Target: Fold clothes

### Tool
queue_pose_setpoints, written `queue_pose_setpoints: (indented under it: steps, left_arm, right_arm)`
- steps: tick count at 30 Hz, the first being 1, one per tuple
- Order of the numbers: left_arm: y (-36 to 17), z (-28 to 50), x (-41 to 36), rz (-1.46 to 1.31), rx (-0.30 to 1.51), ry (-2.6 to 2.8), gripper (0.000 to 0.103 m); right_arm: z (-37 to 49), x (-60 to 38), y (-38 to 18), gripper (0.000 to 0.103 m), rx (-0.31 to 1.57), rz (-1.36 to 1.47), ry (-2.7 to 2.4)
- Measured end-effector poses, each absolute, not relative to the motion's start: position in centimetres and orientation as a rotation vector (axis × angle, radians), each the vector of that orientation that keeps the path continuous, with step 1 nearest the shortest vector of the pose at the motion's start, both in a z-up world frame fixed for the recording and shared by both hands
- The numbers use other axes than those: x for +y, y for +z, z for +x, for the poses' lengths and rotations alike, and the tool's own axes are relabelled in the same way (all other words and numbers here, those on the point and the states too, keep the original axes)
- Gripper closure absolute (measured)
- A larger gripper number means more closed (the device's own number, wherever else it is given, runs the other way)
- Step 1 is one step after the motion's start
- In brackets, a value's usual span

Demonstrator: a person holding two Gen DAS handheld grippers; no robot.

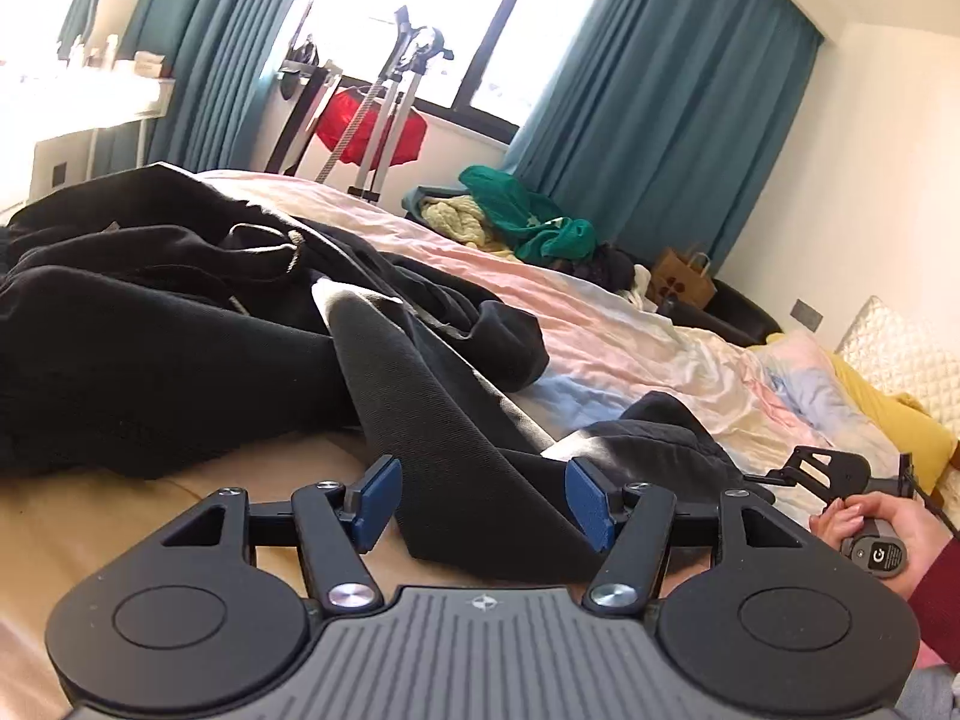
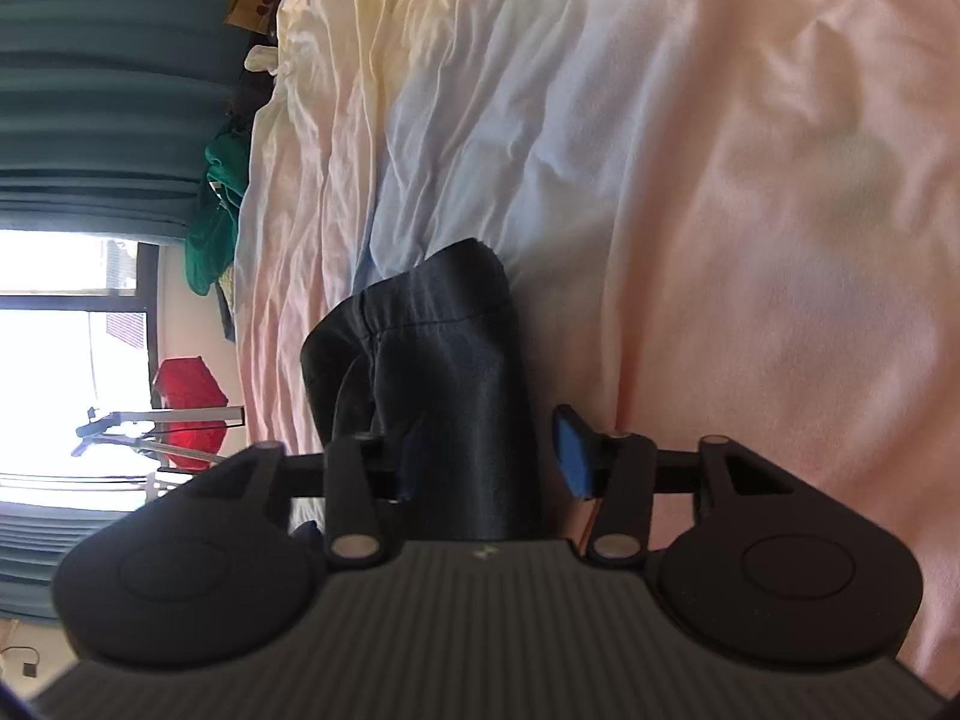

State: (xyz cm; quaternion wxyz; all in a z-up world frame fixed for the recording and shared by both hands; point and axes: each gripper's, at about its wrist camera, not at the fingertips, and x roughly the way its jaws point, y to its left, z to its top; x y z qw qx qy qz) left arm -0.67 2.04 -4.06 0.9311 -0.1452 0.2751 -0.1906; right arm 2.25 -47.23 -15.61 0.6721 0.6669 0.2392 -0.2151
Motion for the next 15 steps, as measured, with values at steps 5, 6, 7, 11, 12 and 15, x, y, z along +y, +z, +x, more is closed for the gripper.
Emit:
queue_pose_setpoints:
  steps: [5, 6, 7, 11, 12, 15]
  left_arm:
    - [-4.6, -0.5, 5.4, -0.413, 0.619, -0.29, 0.037]
    - [-4.7, -0.3, 6.1, -0.433, 0.633, -0.263, 0.037]
    - [-4.8, -0.3, 6.6, -0.438, 0.645, -0.243, 0.037]
    - [-5.3, -0.2, 8.1, -0.471, 0.675, -0.197, 0.037]
    - [-5.4, -0.2, 8.4, -0.485, 0.68, -0.193, 0.037]
    - [-5.9, 0.0, 8.8, -0.548, 0.682, -0.2, 0.036]
  right_arm:
    - [4.4, -45.9, -14.9, 0.04, 0.607, 1.423, -0.421]
    - [4.6, -45.7, -14.9, 0.04, 0.616, 1.42, -0.426]
    - [4.8, -45.4, -15.0, 0.04, 0.617, 1.423, -0.429]
    - [6.4, -45.5, -14.5, 0.057, 0.578, 1.326, -0.443]
    - [6.8, -45.8, -14.1, 0.075, 0.554, 1.289, -0.457]
    - [8.0, -46.4, -12.8, 0.095, 0.484, 1.178, -0.5]
